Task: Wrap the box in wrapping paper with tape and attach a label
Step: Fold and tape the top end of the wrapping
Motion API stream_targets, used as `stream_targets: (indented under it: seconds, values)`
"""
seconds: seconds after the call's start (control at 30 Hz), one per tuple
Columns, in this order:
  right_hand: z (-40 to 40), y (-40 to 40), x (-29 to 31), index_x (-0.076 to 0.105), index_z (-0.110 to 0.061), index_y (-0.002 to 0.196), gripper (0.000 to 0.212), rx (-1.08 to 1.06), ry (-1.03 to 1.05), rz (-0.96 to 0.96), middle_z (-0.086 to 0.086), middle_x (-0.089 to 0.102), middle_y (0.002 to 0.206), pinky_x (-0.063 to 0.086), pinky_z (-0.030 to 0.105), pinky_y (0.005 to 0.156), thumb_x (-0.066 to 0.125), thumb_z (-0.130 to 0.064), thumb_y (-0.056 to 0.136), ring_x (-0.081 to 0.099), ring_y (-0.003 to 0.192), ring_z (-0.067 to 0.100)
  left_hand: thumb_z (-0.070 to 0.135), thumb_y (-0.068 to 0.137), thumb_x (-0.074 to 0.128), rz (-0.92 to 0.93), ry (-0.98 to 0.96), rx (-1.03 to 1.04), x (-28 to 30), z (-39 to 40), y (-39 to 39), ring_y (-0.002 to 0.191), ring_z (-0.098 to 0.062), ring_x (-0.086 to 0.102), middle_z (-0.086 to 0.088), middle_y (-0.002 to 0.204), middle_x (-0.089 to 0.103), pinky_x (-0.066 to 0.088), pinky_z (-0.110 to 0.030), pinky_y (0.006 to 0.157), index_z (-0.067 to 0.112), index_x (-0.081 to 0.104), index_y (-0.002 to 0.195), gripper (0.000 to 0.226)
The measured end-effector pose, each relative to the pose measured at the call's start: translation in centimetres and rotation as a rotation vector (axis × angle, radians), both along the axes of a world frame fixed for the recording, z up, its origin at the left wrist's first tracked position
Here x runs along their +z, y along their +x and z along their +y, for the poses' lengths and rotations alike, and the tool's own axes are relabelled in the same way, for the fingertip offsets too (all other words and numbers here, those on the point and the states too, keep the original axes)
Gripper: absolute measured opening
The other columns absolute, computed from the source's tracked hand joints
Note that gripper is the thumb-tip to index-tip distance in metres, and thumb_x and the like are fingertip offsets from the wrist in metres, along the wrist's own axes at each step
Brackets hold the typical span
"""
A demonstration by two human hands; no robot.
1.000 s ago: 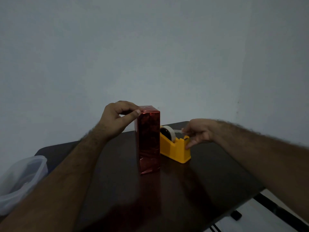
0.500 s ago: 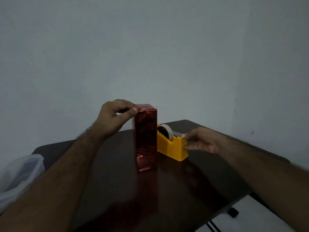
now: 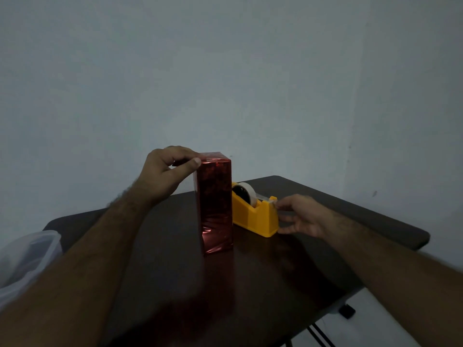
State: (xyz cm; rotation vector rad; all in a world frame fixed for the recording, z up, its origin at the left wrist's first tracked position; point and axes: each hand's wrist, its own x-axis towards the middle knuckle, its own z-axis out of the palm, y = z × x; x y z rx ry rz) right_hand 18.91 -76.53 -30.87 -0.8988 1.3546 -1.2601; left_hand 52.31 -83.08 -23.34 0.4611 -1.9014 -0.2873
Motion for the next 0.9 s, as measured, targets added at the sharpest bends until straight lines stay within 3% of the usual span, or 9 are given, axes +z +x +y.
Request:
stream_targets:
  seconds: [0.17,0.3,0.4,0.47,0.57,0.7,0.83,0.9]
  values:
    - [0.0,-0.5,-0.8,0.066,-0.009,0.127,0.03,0.003,0.038,0.013,0.011,0.073,0.125,0.059,0.053,0.095,0.072,-0.011,0.097,0.072,0.113,0.028,0.021,0.095,0.071,0.011,0.002,-0.003,-0.1,-0.2,0.1,0.102,-0.03,0.073,-0.003,0.102,0.08,0.054,-0.059,0.09,0.009,0.081,0.105,0.018]
    - [-0.3,-0.6,-2.3,0.066,-0.001,0.124,0.038,-0.091,0.118,0.089,0.015,0.066,0.129,0.064,0.035,0.076,0.075,0.007,0.089,0.069,0.113,0.025,0.02,0.096,0.071,0.008,0.005,-0.008,-0.2,-0.2,0.0,0.101,-0.031,0.072,-0.002,0.102,0.08,0.054,-0.059,0.089,0.009,0.081,0.105,0.017]
    - [-0.2,-0.3,-1.6,0.067,-0.005,0.124,0.038,-0.104,0.112,0.143,0.013,0.069,0.127,0.064,0.038,0.072,0.08,-0.002,0.088,0.068,0.114,0.025,0.018,0.096,0.071,0.004,-0.015,-0.006,-0.2,-0.1,-0.1,0.1,-0.033,0.072,-0.002,0.103,0.08,0.053,-0.06,0.088,0.008,0.081,0.105,0.017]
    - [0.4,0.0,-0.2,0.072,-0.01,0.118,0.034,-0.103,0.038,0.295,0.007,0.07,0.123,0.061,0.038,0.071,0.084,-0.012,0.087,0.065,0.114,0.022,0.017,0.096,0.071,0.003,-0.014,-0.01,-0.3,-0.2,-0.2,0.1,-0.033,0.072,-0.003,0.103,0.08,0.053,-0.06,0.087,0.007,0.081,0.105,0.017]
    - [1.4,0.7,3.2,0.077,-0.012,0.097,0.004,-0.031,-0.194,0.534,0.0,0.076,0.11,0.046,0.028,0.072,0.073,-0.013,0.096,0.064,0.104,0.012,0.02,0.096,0.071,0.0,-0.004,-0.011,-0.3,-0.3,-0.2,0.101,-0.033,0.072,-0.003,0.103,0.08,0.053,-0.061,0.087,0.007,0.081,0.104,0.018]
    - [1.9,2.1,8.5,0.075,-0.015,0.1,0.008,0.162,-0.406,0.66,-0.003,0.078,0.1,0.045,0.035,0.079,0.068,-0.017,0.101,0.065,0.097,0.012,0.022,0.095,0.072,0.009,0.019,-0.01,-0.2,-0.3,-0.2,0.099,-0.034,0.072,-0.003,0.102,0.08,0.054,-0.059,0.087,0.008,0.081,0.103,0.019]
    - [1.5,4.1,12.9,0.07,-0.019,0.101,0.005,0.33,-0.522,0.807,-0.006,0.074,0.093,0.049,0.034,0.08,0.066,-0.021,0.104,0.068,0.09,0.008,0.022,0.093,0.073,0.028,0.026,-0.021,-0.3,-0.2,-0.4,0.088,-0.022,0.07,-0.001,0.097,0.08,0.054,-0.04,0.08,0.01,0.082,0.098,0.016]
    - [1.2,5.1,14.6,0.068,-0.02,0.102,0.006,0.392,-0.547,0.853,-0.004,0.073,0.094,0.052,0.036,0.084,0.065,-0.024,0.104,0.068,0.091,0.009,0.022,0.092,0.074,0.037,0.036,-0.025,-0.3,-0.1,-0.5,0.089,-0.023,0.071,-0.002,0.097,0.08,0.055,-0.039,0.08,0.01,0.082,0.097,0.016]
